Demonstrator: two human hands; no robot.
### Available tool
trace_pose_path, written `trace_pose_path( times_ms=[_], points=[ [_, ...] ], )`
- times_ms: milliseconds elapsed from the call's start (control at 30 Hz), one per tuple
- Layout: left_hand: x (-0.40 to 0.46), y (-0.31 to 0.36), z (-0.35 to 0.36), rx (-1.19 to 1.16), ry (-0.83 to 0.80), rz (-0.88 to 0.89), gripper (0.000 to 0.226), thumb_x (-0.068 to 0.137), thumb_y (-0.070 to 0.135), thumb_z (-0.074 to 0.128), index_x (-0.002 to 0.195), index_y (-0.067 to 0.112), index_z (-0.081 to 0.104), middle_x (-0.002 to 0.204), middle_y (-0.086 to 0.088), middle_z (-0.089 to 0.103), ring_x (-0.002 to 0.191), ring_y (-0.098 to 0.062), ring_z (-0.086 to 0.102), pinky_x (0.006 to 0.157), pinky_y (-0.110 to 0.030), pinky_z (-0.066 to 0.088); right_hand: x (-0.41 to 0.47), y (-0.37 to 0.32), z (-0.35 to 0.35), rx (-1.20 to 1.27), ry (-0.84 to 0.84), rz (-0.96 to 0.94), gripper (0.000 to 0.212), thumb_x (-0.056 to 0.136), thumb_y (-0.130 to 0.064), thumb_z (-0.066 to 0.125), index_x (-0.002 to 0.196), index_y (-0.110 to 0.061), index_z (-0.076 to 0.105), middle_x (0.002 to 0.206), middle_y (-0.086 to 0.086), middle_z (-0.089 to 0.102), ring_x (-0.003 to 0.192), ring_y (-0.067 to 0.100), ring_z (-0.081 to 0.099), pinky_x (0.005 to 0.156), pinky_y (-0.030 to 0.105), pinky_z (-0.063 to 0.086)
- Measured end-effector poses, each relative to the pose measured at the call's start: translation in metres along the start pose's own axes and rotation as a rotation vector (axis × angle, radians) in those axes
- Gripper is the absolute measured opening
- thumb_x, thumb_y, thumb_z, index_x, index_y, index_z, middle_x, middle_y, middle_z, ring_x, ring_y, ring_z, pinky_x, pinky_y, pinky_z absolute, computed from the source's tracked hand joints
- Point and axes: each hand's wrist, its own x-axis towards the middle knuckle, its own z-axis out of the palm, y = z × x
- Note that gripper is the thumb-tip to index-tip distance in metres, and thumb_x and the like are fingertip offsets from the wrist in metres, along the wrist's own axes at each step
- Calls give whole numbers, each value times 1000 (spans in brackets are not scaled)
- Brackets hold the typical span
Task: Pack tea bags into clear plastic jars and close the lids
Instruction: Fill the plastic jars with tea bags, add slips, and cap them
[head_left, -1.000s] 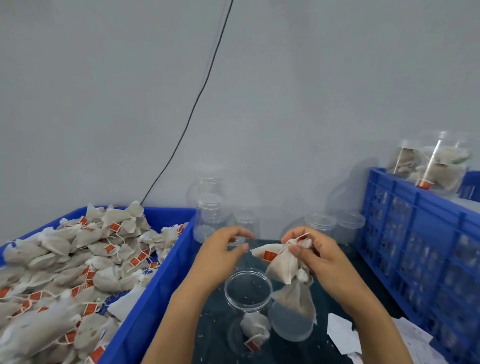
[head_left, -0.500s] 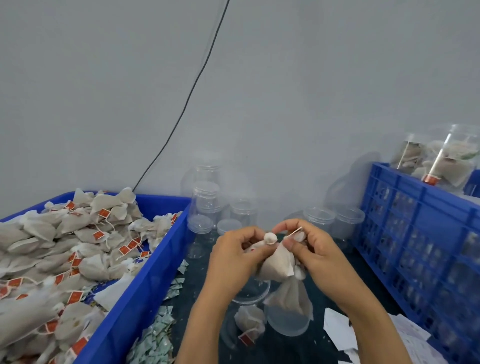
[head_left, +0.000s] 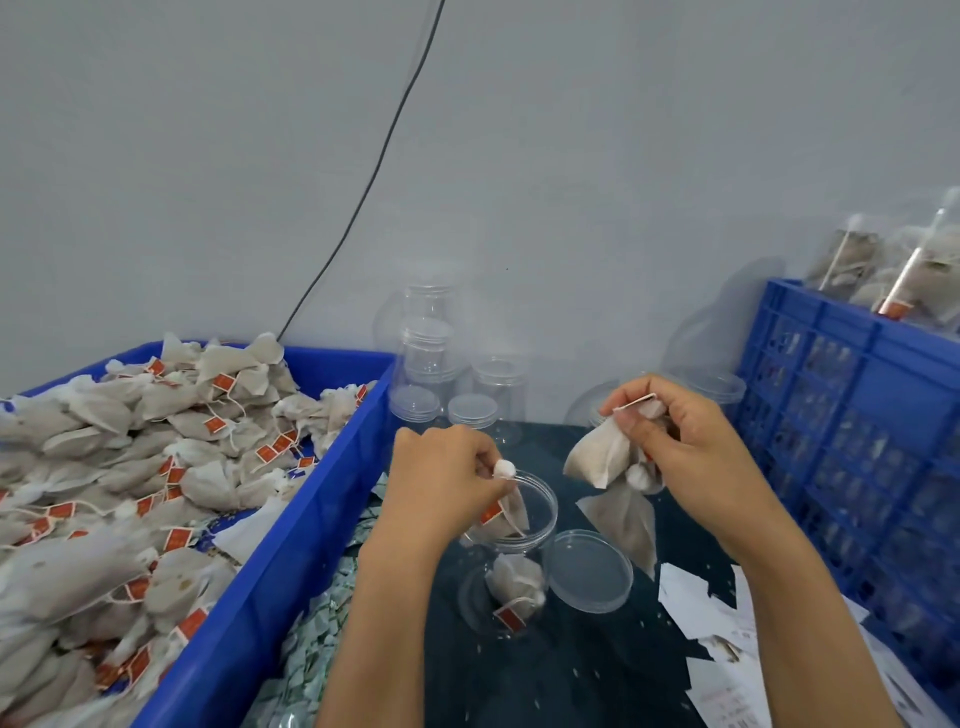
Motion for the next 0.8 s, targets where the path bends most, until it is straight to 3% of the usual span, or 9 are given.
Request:
trace_pose_path(
  times_ms=[200,333,400,500,633,800],
  points=[
    [0,4,1,98,64,42,4,88,40,64,87,37,65,89,19,66,91,-2,57,87,-30,26,1,-2,3,10,-9,7,22,96,-16,54,80,-28,64,70,-20,61,64,-6,53,56,18,44],
    [0,11,-6,-245,216,176,5,88,37,65,92,37,68,87,23,64,84,3,58,92,-30,39,1,-5,9,21,-11,-12,20,95,-20,57,79,-29,64,68,-18,60,64,-4,54,61,24,45],
    [-2,18,-10,-454,124,244,25,80,52,67,102,41,66,96,23,66,91,3,59,88,-25,47,0,-9,14,19,-29,-46,14,93,-22,59,81,-26,65,66,-15,60,62,-2,54,60,24,47],
    [-4,26,-9,-532,-24,293,49,64,64,68,108,45,59,101,28,64,97,5,59,83,-11,45,-2,-13,24,20,-39,-71,9,93,-18,61,84,-19,64,71,-6,65,68,12,61,63,31,54],
    [-2,25,-5,-421,-28,256,33,73,42,78,102,34,65,90,16,68,85,1,61,78,-23,50,-2,-14,33,-12,-69,-65,10,89,-9,64,83,-17,63,78,-3,67,77,14,64,70,30,54],
    [-3,9,-11,-351,-47,226,10,81,33,75,88,28,69,77,14,66,75,0,59,69,-19,48,-2,-10,27,-49,-184,-33,11,85,-11,70,86,-21,65,77,-9,64,70,4,57,66,17,48]
  ],
)
